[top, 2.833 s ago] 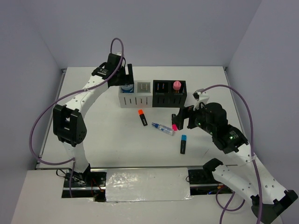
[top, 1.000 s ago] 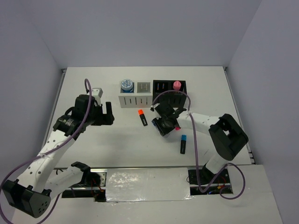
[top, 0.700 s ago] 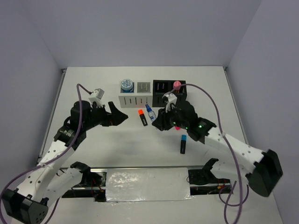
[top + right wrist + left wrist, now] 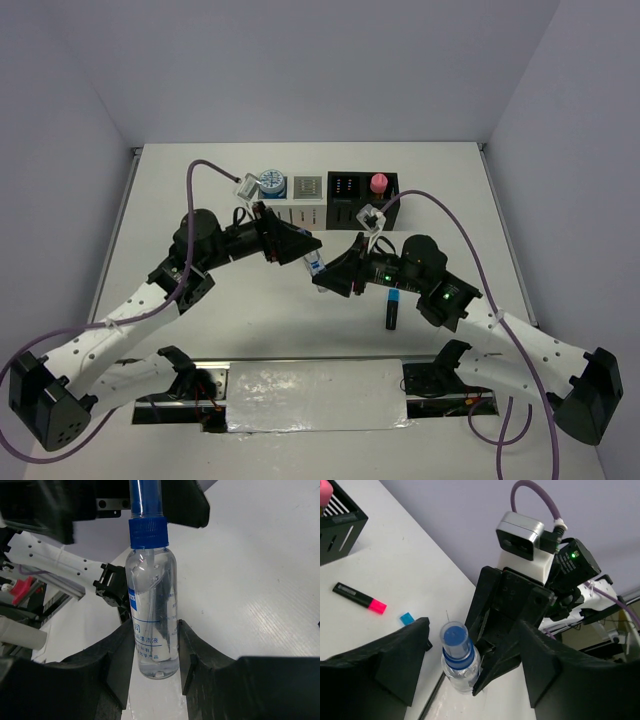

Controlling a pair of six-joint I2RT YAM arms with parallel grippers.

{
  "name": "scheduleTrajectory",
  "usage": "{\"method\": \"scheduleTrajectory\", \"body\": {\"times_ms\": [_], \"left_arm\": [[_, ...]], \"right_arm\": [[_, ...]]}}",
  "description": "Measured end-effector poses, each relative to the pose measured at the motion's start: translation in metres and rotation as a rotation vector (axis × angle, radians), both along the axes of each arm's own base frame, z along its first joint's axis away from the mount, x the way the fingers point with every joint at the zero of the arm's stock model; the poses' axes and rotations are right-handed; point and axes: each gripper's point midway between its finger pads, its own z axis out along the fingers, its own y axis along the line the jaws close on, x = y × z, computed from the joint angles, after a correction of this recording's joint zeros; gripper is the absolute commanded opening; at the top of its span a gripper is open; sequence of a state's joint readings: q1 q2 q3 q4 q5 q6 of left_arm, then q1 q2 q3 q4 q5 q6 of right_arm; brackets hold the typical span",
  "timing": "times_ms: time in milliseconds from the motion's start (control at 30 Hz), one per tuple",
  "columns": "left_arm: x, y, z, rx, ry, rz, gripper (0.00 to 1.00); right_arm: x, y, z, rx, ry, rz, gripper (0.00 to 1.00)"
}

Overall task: Sort the stationery into containers
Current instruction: Place the stationery in the storage box.

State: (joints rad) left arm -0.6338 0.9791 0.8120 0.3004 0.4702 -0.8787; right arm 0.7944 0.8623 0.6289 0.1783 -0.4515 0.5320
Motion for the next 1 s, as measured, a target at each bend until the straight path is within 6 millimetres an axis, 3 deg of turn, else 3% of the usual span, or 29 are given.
{"method": "scheduleTrajectory", "body": {"times_ms": [67, 133, 233, 400, 433, 467, 500, 567, 733, 833, 867, 1000], "left_arm": [[0.002, -0.001, -0.004, 0.012, 0.002, 0.004, 0.64], [0.004, -0.002, -0.008, 0.022, 0.008, 0.004, 0.61], [0.006, -0.003, -0.012, 0.033, 0.021, 0.002, 0.42], [0.008, -0.005, -0.015, 0.049, 0.014, -0.003, 0.0], [0.008, -0.006, -0.016, 0.052, 0.013, -0.004, 0.0], [0.008, -0.006, -0.016, 0.057, 0.014, -0.004, 0.0], [0.01, -0.006, -0.017, 0.065, 0.013, 0.0, 0.0], [0.016, -0.004, -0.018, 0.095, 0.004, 0.029, 0.0], [0.051, 0.002, -0.011, 0.205, -0.03, 0.173, 0.0], [0.081, 0.006, 0.003, 0.269, -0.062, 0.288, 0.0], [0.094, 0.009, 0.01, 0.29, -0.08, 0.339, 0.0], [0.141, 0.021, 0.022, 0.374, -0.146, 0.528, 0.0]], "right_arm": [[-0.001, 0.0, 0.0, -0.001, -0.002, 0.004, 0.0], [-0.001, 0.0, 0.0, -0.001, -0.003, 0.004, 0.0], [-0.001, 0.0, 0.0, -0.002, -0.005, 0.004, 0.0], [0.0, 0.0, -0.002, -0.012, -0.009, 0.002, 0.02], [0.0, 0.001, -0.003, -0.013, -0.009, 0.002, 0.02], [0.001, 0.001, -0.004, -0.016, -0.011, 0.0, 0.4], [0.002, 0.001, -0.004, -0.019, -0.014, -0.004, 0.66], [0.006, 0.0, -0.006, -0.029, -0.015, -0.025, 0.99], [0.032, -0.016, -0.017, -0.078, -0.006, -0.157, 1.0], [0.051, -0.037, -0.025, -0.118, 0.019, -0.286, 1.0], [0.06, -0.054, -0.028, -0.14, 0.031, -0.372, 1.0], [0.067, -0.091, -0.022, -0.154, 0.019, -0.54, 1.0]]}}
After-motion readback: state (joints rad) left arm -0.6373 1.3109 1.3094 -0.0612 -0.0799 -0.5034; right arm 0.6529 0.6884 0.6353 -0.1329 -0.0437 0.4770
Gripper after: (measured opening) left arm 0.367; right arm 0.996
